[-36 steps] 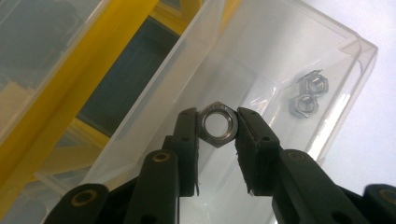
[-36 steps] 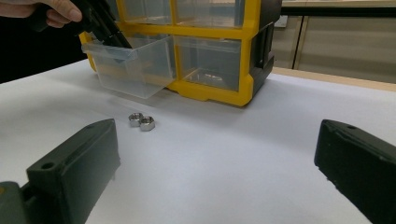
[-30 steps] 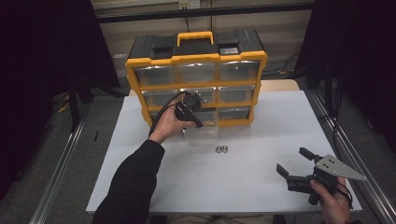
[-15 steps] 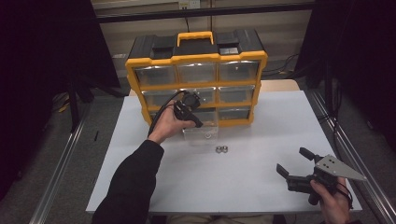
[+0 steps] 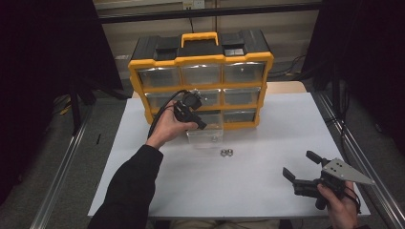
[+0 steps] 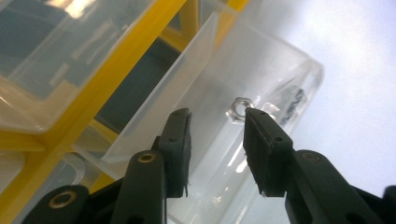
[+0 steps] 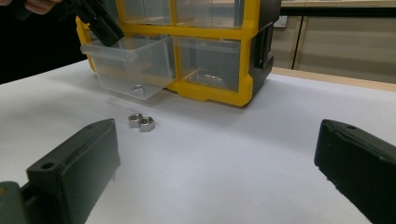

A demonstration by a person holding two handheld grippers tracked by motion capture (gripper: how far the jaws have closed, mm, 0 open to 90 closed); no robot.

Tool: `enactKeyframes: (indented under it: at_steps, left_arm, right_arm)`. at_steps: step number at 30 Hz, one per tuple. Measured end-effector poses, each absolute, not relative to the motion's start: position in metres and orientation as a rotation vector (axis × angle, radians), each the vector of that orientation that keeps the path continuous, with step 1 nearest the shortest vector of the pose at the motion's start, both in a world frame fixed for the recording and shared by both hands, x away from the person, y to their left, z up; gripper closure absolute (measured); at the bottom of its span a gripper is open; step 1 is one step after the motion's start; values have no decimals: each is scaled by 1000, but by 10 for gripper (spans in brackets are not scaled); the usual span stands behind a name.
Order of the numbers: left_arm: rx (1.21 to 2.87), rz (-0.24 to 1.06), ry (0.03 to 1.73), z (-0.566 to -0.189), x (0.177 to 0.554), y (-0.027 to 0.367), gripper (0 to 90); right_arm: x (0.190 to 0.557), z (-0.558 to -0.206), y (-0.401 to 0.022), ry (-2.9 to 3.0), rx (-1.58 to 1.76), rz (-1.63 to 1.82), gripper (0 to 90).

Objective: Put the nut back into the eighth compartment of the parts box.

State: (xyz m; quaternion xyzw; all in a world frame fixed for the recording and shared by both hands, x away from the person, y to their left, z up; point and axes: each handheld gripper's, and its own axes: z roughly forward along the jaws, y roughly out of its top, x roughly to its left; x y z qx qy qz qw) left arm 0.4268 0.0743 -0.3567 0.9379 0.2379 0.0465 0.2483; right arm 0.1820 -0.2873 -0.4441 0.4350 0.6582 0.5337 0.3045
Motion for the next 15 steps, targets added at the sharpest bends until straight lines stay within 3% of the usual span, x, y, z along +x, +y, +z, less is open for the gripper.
enactKeyframes:
  at_steps: [15]
  left_arm:
    - [2514, 160, 656, -349, 403, 81, 239]
  right_arm:
    - [182, -444, -287, 1746, 1152, 1411, 0]
